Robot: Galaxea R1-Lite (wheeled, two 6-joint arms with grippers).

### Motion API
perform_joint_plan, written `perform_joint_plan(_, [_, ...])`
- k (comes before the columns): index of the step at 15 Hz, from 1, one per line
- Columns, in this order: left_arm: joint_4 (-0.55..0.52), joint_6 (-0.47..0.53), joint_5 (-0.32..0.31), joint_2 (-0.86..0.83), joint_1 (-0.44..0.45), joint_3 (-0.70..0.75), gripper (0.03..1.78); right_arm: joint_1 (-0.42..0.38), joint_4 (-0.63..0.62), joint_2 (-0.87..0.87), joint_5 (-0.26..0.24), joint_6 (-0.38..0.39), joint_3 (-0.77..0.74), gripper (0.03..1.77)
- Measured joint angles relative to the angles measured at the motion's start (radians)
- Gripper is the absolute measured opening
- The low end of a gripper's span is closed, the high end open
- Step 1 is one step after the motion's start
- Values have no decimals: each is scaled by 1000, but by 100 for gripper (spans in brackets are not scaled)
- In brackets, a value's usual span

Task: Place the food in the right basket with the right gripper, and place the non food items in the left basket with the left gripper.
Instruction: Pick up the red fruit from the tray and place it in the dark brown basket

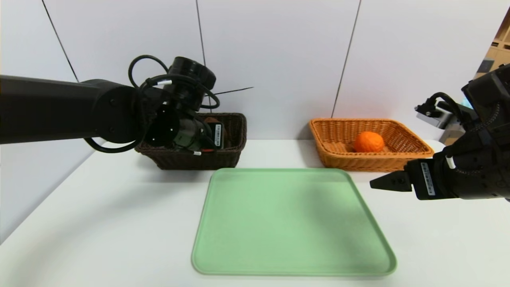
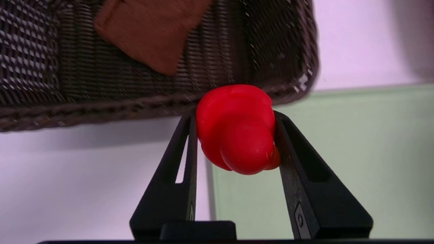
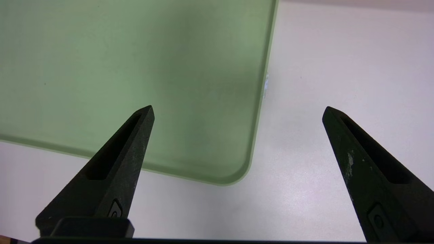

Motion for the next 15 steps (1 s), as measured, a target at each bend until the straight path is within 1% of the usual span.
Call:
perform_joint_plan(4, [-34, 16, -1, 114, 122, -125, 71, -2, 0, 1, -2, 0, 4, 171])
perform_joint_plan(8, [-43, 43, -4, 202, 198, -211, 71, -10, 0, 3, -5, 0, 4, 171])
perform_joint_plan(10, [-42, 63, -19, 239, 241, -248, 70, -11, 0, 6, -5, 0, 7, 171])
perform_joint_plan(12, [-41, 66, -46, 262, 269, -273, 70, -16, 0, 9, -3, 0, 11, 171])
perform_joint_plan(15, [-40, 65, -57, 278, 287, -291, 68, -18, -1, 13, -2, 0, 12, 171])
